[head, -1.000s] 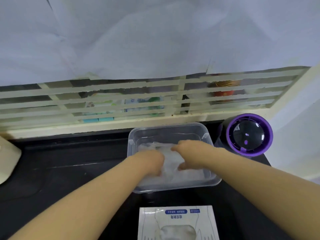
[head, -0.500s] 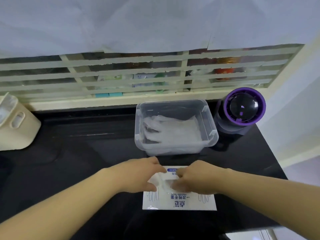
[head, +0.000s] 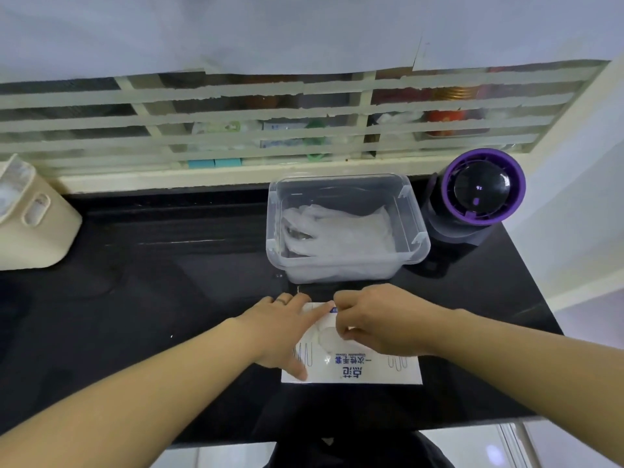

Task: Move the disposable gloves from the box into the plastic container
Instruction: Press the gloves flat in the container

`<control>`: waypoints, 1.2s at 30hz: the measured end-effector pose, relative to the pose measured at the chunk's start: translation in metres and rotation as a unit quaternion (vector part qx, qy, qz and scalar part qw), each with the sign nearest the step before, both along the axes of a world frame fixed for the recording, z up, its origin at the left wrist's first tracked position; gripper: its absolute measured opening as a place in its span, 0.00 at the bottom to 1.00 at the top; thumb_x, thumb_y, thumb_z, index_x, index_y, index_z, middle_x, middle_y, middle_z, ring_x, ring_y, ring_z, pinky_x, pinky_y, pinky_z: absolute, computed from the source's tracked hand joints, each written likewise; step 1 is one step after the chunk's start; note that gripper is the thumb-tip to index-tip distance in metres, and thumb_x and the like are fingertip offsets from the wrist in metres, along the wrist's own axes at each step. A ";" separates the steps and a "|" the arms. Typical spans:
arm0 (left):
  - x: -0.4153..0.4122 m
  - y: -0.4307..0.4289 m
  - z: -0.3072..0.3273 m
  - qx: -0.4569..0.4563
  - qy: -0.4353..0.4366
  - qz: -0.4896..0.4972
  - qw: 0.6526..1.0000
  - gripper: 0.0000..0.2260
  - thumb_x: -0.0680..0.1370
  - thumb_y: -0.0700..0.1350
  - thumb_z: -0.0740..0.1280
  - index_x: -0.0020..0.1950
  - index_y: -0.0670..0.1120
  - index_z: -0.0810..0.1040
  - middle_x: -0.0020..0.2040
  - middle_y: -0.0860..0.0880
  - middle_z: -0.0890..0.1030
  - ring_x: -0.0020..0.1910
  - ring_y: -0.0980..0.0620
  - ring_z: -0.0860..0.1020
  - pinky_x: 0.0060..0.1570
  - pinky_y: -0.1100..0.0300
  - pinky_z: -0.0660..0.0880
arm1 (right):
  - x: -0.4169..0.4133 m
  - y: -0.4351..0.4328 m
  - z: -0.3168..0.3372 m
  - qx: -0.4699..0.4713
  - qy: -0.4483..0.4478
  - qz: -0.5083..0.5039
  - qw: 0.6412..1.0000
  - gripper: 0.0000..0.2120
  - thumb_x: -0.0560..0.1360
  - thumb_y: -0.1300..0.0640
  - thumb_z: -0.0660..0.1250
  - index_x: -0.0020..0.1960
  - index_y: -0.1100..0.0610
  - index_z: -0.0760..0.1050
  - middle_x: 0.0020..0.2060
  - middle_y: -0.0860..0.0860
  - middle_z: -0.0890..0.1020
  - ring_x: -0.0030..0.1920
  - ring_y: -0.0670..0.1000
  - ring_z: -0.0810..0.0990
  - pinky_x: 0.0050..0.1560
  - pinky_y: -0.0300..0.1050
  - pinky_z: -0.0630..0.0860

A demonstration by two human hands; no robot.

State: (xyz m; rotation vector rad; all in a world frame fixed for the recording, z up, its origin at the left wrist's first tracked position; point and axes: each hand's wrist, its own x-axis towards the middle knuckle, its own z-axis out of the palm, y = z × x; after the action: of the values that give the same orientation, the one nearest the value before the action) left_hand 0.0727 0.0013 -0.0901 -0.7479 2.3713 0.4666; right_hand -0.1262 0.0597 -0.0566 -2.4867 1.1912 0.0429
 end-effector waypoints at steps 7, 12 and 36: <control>-0.004 0.003 0.011 -0.016 -0.033 -0.013 0.999 0.45 0.71 0.63 0.70 0.79 0.51 0.48 0.75 0.46 0.59 0.72 0.42 0.62 0.71 0.44 0.61 | -0.008 -0.024 0.080 0.036 -0.045 -0.131 0.990 0.03 0.81 0.52 0.59 0.50 0.48 0.71 0.47 0.40 0.69 0.44 0.43 0.72 0.47 0.33 0.70; -0.007 -0.002 0.040 0.075 0.008 0.066 0.995 0.44 0.71 0.61 0.72 0.79 0.55 0.51 0.77 0.53 0.56 0.73 0.49 0.63 0.70 0.51 0.65 | -0.045 -0.048 0.096 0.141 -0.268 -0.344 0.889 0.06 0.81 0.55 0.59 0.49 0.53 0.75 0.46 0.48 0.79 0.48 0.48 0.78 0.51 0.40 0.76; -0.052 -0.084 0.151 0.039 0.405 0.406 0.818 0.13 0.79 0.46 0.66 0.48 0.36 0.81 0.43 0.39 0.82 0.41 0.45 0.78 0.43 0.57 0.75 | -0.040 -0.049 0.079 0.463 -0.614 -0.385 0.510 0.18 0.77 0.52 0.62 0.60 0.60 0.80 0.60 0.63 0.78 0.58 0.61 0.77 0.65 0.61 0.70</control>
State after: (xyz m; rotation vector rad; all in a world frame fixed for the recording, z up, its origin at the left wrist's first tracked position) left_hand 0.0210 -0.0825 0.0611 -1.8120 2.5987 1.4752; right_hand -0.1659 0.0104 0.0221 -0.4529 0.9369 -0.8942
